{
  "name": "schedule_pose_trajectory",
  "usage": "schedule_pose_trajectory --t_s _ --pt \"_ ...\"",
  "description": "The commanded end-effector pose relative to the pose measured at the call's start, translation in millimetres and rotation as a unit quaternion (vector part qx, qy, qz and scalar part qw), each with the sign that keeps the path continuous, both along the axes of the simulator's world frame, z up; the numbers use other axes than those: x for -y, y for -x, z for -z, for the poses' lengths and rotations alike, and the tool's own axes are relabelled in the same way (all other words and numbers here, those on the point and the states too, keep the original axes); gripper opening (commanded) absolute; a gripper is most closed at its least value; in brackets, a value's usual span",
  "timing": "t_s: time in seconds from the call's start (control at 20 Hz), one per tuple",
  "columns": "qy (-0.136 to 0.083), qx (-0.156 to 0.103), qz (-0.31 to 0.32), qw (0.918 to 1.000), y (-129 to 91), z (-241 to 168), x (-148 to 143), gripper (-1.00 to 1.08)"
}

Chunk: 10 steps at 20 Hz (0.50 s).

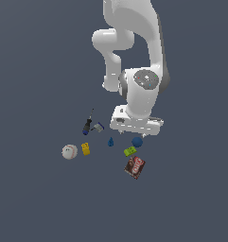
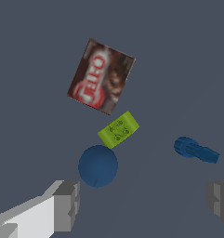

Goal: Pick up a designated object from a clutter of objects.

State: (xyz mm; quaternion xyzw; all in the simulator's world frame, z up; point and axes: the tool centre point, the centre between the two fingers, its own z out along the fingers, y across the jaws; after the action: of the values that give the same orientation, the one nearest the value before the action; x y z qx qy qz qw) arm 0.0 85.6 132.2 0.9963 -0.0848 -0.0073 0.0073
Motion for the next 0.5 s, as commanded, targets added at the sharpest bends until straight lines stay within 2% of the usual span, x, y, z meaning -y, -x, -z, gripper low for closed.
schedule_pose_trajectory --t_s 0.0,0.45 --pt "-0.002 0.003 0.01 0.9999 4 17 -13 1.0" --pt "-0.006 0.008 0.029 0.9995 14 49 -38 1.0"
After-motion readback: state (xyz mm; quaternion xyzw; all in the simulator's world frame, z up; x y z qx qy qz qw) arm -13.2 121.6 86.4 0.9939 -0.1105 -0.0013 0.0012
